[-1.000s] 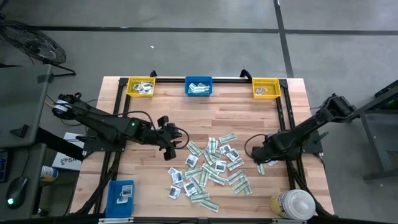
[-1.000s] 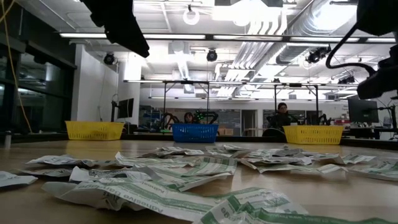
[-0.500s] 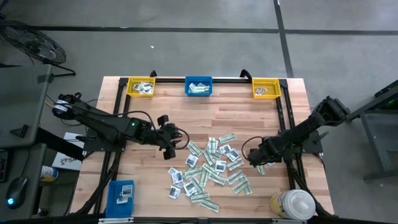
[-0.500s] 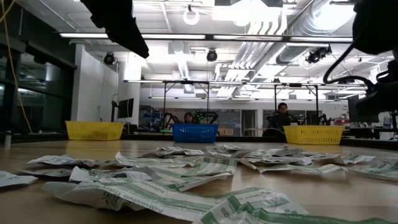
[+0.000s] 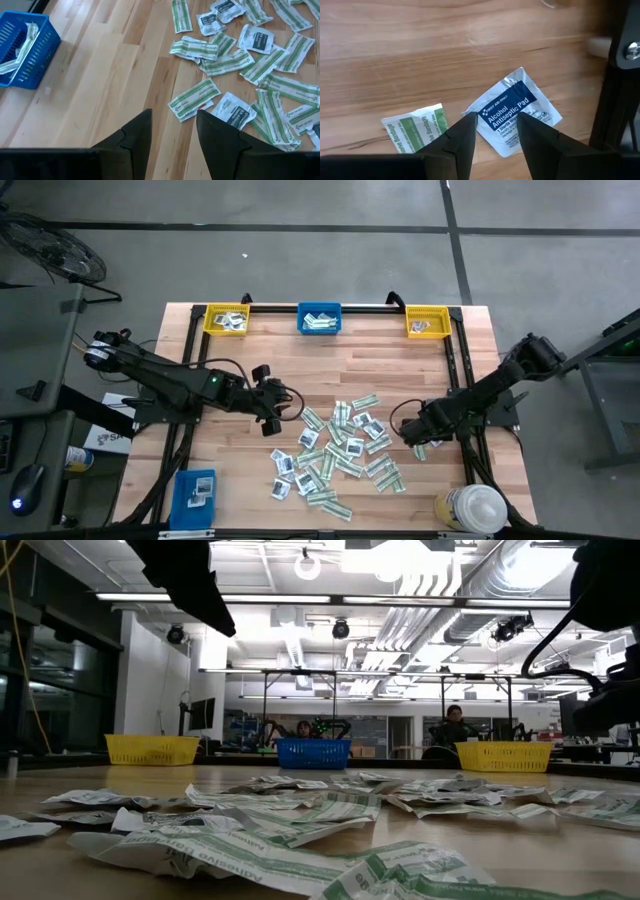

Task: Pick & Place First Aid Supplies
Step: Put the blue alcohol pad into the bottom blue bin

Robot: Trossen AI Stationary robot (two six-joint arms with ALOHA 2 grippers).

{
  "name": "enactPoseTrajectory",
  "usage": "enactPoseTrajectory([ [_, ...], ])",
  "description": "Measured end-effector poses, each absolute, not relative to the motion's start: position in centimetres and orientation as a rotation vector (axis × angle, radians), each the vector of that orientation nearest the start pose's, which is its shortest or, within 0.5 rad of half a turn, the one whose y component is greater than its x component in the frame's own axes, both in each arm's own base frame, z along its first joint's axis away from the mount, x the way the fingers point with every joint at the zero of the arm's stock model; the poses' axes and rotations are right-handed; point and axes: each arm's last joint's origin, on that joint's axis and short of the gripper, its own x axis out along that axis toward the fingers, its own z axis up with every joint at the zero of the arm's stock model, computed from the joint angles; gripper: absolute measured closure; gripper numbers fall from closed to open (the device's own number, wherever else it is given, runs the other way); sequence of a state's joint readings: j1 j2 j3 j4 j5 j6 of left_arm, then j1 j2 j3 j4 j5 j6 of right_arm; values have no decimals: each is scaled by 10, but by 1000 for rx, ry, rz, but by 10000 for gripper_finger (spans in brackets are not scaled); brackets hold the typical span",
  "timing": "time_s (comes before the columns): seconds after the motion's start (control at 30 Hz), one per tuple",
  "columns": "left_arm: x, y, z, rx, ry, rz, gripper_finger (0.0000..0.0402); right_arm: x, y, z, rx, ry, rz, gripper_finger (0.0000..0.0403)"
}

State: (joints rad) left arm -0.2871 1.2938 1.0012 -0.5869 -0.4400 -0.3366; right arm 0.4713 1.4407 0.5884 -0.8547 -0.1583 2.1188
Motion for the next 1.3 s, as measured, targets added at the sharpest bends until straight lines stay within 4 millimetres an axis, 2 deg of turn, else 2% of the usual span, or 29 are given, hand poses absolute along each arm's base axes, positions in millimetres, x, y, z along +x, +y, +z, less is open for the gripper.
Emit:
enactPoseTrajectory([
  [0.23, 252, -62, 272, -4, 784, 277, 248, 153, 83, 118, 1265, 1368, -1372, 263],
  [0.37, 252, -62, 272, -10, 783, 279, 248, 155, 81, 118, 1266, 1375, -1355, 278],
  [0.8, 252, -62, 271, -12, 789, 283, 248, 158, 81, 118, 1249, 1372, -1291, 394],
  [1.1, 251, -61, 271, -25, 794, 288, 248, 157, 81, 120, 1210, 1394, -1227, 401],
  [1.3, 251, -62, 271, -30, 793, 290, 248, 159, 78, 144, 1152, 1273, -1226, 402],
])
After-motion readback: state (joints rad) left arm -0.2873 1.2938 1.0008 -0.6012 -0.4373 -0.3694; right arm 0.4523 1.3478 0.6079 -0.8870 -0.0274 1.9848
